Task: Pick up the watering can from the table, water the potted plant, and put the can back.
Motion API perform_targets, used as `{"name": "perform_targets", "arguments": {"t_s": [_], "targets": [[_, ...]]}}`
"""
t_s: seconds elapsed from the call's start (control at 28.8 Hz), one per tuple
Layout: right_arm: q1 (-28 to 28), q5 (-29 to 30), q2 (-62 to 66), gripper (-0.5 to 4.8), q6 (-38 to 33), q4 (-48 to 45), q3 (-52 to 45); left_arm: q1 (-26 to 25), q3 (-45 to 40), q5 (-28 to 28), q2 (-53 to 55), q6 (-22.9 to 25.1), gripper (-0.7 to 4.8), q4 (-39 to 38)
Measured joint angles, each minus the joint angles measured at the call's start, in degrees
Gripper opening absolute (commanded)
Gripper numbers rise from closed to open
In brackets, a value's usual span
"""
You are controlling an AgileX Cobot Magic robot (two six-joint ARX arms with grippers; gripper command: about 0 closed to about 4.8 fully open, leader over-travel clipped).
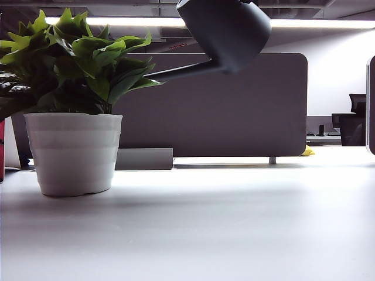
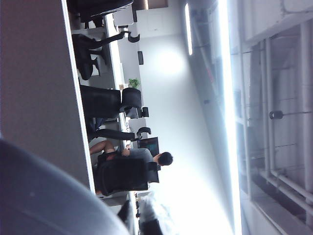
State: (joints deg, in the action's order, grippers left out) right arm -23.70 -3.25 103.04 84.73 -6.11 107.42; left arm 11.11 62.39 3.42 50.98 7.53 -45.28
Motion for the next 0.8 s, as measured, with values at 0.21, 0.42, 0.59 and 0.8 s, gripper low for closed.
{"name": "perform_targets", "arguments": {"t_s": [0.21,0.42,0.59,0.8], "targets": [[-0.2,0.5,0.0,-0.05,0.2,-0.9,1.0,0.0,0.0,0.0,0.0,0.5,-0.05,0.0],[-0.2,1.6,0.0,-0.05,1.3,-0.9,1.2,0.0,0.0,0.0,0.0,0.8,-0.05,-0.8],[-0.8,1.8,0.0,-0.05,1.4,-1.1,1.4,0.0,0.0,-0.7,0.0,1.9,-0.05,-0.9],[-0.9,1.8,0.0,-0.04,-1.4,-2.3,1.4,0.0,0.0,-0.7,-0.5,1.9,-0.05,-0.9]]}}
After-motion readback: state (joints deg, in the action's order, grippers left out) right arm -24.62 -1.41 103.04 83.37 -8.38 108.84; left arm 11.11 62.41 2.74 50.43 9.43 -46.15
